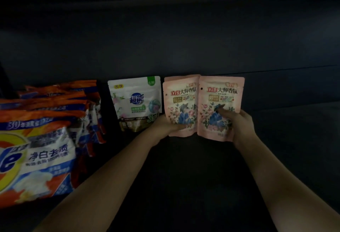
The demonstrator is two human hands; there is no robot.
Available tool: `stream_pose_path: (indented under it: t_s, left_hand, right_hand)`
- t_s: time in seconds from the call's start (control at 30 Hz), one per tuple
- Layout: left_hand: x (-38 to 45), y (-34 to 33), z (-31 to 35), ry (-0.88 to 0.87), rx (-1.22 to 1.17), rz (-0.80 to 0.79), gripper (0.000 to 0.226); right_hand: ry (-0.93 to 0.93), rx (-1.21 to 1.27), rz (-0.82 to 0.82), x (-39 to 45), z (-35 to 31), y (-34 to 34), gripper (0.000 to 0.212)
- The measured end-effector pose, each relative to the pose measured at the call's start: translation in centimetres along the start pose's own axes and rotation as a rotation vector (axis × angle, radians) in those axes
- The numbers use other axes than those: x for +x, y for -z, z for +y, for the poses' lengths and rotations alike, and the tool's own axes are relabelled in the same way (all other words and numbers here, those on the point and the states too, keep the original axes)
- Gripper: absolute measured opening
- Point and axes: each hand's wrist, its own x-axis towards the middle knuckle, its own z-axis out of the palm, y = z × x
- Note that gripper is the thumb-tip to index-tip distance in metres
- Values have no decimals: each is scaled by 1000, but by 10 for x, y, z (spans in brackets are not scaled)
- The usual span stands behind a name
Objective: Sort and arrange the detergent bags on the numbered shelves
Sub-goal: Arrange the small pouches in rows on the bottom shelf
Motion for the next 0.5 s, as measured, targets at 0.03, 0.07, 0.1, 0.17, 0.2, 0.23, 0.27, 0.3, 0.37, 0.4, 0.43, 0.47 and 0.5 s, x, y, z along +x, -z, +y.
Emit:
stream_pose_path:
  t_s: [0.03,0.07,0.1,0.17,0.2,0.23,0.27,0.3,0.37,0.4,0.43,0.47,0.5]
  left_hand:
    - [0,2,-1,-10,13,-16,57]
    - [0,3,-2,-19,13,-16,57]
    - [1,3,-2,-26,7,-3,58]
    - [4,4,-3,-35,0,26,58]
    - [7,5,-4,-37,7,29,58]
    - [10,5,-4,-36,15,25,58]
    - [12,6,-4,-34,21,17,58]
    - [14,7,-5,-31,26,10,57]
    - [19,9,-4,-35,44,0,55]
    - [21,10,-4,-42,54,-9,52]
    - [23,10,-3,-51,61,-18,48]
    - [24,9,-3,-56,62,-25,44]
    - [25,8,-3,-61,59,-25,41]
  right_hand:
    - [-1,-4,-1,0,0,0,17]
    - [0,-7,-2,-1,0,0,16]
    - [3,-8,-6,-1,0,0,16]
    - [11,-3,-17,-1,0,0,15]
    - [14,-1,-25,-1,0,0,15]
    - [15,-2,-31,-2,0,-1,15]
    - [15,-6,-38,-2,0,-1,15]
    - [13,-8,-47,-2,0,-2,15]
    - [7,-16,-67,-1,0,-2,16]
    - [2,-21,-78,-1,0,-3,16]
    - [-2,-23,-89,-1,1,-3,16]
    - [-2,-24,-105,0,1,-4,16]
    - [-5,-29,-121,0,1,-4,17]
